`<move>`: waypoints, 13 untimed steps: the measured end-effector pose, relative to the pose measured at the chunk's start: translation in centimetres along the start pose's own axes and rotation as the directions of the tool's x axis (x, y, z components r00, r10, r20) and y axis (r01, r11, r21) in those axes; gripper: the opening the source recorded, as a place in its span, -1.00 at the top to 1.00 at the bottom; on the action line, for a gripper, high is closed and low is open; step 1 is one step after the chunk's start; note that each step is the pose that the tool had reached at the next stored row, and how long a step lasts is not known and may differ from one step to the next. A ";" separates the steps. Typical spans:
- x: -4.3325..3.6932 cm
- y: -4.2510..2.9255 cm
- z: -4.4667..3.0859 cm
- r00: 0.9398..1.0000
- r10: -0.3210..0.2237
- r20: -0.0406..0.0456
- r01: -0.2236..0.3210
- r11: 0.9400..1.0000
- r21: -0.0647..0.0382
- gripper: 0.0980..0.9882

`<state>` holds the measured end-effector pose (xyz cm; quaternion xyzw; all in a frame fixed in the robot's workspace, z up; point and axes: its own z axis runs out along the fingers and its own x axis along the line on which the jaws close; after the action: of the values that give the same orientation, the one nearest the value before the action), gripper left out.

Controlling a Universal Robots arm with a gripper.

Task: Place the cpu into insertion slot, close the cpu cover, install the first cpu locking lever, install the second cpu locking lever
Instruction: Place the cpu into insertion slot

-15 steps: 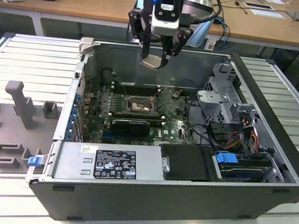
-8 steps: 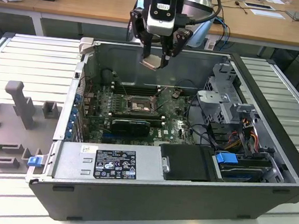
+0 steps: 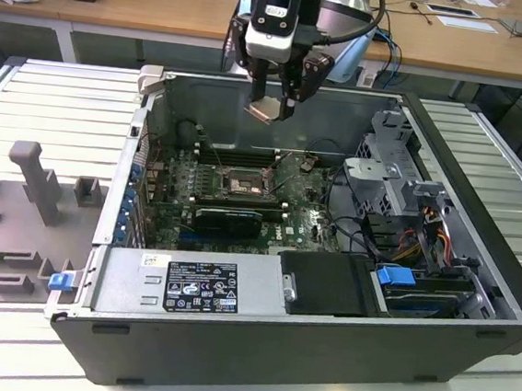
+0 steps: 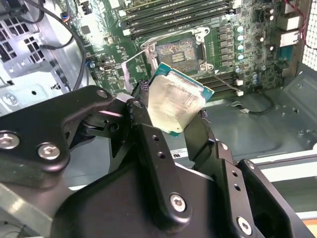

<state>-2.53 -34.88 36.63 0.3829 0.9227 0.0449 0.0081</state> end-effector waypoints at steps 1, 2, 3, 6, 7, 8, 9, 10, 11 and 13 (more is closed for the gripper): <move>0.00 0.00 0.01 1.000 0.008 0.001 -0.008 1.000 0.000 0.03; 0.00 0.00 0.01 1.000 0.013 0.001 -0.013 1.000 0.000 0.03; 0.00 0.00 0.02 1.000 0.019 0.002 -0.019 1.000 0.000 0.03; 0.00 0.00 0.03 0.999 0.037 0.003 -0.037 0.999 -0.001 0.03; 0.00 -0.01 0.04 0.999 0.043 0.004 -0.043 0.999 -0.001 0.03; 0.00 -0.01 0.04 0.999 0.050 0.004 -0.050 0.999 -0.001 0.03; 0.00 -0.01 0.05 0.998 0.057 0.005 -0.057 0.998 -0.001 0.03; 0.00 -0.01 0.05 0.998 0.066 0.006 -0.066 0.998 -0.002 0.03; 0.00 -0.01 0.06 0.997 0.077 0.007 -0.077 0.997 -0.002 0.03; 0.00 -0.01 0.08 0.995 0.095 0.008 -0.095 0.995 -0.002 0.03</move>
<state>-2.54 -34.88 36.56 0.4266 0.9033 0.0445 0.0103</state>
